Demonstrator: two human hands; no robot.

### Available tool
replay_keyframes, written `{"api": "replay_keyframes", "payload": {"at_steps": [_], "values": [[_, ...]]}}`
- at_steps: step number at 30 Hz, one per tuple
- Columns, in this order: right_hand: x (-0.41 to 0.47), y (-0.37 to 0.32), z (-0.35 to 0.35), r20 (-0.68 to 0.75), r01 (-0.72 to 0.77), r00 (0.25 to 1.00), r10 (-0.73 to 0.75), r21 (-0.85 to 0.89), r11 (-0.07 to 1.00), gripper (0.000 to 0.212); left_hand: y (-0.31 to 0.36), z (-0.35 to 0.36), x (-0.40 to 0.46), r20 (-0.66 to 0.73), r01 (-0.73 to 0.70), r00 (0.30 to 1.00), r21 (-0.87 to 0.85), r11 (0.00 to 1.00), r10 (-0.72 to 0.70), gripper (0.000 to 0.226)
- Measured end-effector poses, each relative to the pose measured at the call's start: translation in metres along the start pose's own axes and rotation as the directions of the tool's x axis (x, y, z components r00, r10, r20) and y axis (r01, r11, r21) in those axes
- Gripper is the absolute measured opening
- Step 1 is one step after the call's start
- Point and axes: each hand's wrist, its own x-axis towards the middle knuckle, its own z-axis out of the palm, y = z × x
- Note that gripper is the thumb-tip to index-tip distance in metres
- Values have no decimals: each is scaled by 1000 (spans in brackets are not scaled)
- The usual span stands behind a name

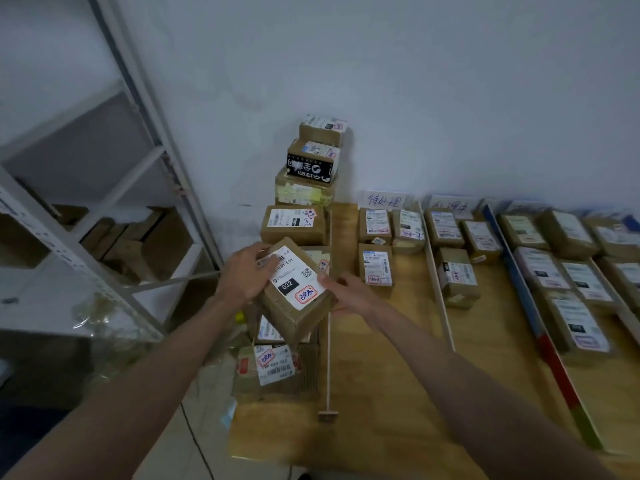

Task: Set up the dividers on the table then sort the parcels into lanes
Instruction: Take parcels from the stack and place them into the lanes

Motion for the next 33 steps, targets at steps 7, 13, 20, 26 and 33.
{"api": "replay_keyframes", "payload": {"at_steps": [7,13,20,26,33], "values": [[-19,-1,-41,-43,2,999,-3,-7,1000,50,50,11,17,105,-176,978,-29,984,178,44],[-43,4,-78,-277,-23,961,25,9,1000,42,96,25,19,191,-275,951,157,948,244,53],[-85,39,-134,-510,-101,849,137,98,990,45,148,68,8,294,-465,881,401,789,369,47],[-133,82,-176,-679,-191,707,198,86,978,45,193,126,-19,395,-600,793,378,706,463,54],[-197,134,-229,-787,-229,579,214,95,969,51,259,183,-75,488,-689,710,332,644,508,54]]}}
